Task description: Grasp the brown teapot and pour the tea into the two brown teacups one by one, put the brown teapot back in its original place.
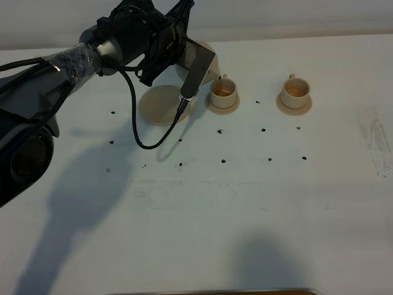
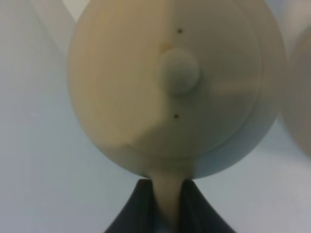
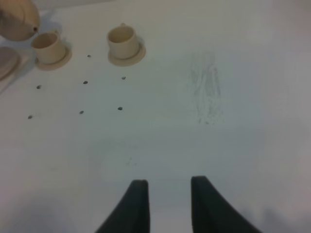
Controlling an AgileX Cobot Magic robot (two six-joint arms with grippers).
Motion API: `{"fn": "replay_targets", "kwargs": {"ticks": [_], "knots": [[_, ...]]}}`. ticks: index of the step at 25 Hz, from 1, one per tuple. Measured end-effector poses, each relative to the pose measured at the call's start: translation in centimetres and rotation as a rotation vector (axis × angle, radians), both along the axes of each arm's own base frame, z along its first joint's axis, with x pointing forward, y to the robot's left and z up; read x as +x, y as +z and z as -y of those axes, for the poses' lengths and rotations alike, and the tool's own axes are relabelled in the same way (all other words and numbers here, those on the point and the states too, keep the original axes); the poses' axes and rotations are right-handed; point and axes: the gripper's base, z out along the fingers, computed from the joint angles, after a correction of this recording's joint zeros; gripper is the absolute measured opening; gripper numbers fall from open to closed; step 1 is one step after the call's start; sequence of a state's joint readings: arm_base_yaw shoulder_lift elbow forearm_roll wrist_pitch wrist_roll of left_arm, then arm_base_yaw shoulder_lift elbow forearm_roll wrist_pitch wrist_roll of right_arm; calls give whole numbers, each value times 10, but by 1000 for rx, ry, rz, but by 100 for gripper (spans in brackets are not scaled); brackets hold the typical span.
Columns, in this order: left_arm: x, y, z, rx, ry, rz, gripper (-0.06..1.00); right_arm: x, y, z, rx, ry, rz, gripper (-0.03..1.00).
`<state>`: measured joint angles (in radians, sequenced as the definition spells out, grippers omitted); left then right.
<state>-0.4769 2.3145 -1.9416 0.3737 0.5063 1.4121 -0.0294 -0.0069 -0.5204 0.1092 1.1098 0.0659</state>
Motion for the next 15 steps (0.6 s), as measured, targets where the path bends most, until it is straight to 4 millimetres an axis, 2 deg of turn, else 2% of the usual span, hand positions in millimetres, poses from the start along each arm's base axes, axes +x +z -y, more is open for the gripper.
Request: {"fn": "replay_targets", "kwargs": {"ticks": [15], "knots": [[1, 1, 1, 45, -70, 26, 8, 0, 0, 0, 0, 0, 0, 23]]}}
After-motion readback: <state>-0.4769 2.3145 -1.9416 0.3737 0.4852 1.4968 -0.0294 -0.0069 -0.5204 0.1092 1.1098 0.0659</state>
